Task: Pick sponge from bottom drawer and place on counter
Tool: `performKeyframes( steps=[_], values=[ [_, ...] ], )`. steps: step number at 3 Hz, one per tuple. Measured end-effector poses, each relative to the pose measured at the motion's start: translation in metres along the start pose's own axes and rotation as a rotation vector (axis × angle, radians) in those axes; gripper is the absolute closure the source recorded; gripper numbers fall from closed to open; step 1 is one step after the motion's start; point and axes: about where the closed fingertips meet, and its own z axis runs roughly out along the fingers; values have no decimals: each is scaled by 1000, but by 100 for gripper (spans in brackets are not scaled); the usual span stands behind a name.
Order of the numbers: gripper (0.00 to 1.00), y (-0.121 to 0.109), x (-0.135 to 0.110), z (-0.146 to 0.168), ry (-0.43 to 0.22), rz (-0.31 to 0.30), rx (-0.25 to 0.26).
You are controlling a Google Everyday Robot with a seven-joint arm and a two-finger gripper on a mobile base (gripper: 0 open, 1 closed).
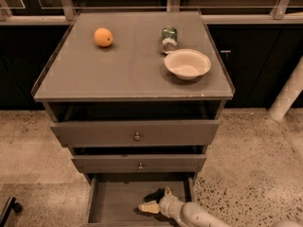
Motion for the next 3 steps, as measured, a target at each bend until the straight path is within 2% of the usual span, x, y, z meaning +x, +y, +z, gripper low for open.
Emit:
performKeyframes(
  steps=[2,3],
  values=[
    [0,2,5,15,80,-106,-12],
    [0,-1,9,21,110,-140,-8]
  ],
)
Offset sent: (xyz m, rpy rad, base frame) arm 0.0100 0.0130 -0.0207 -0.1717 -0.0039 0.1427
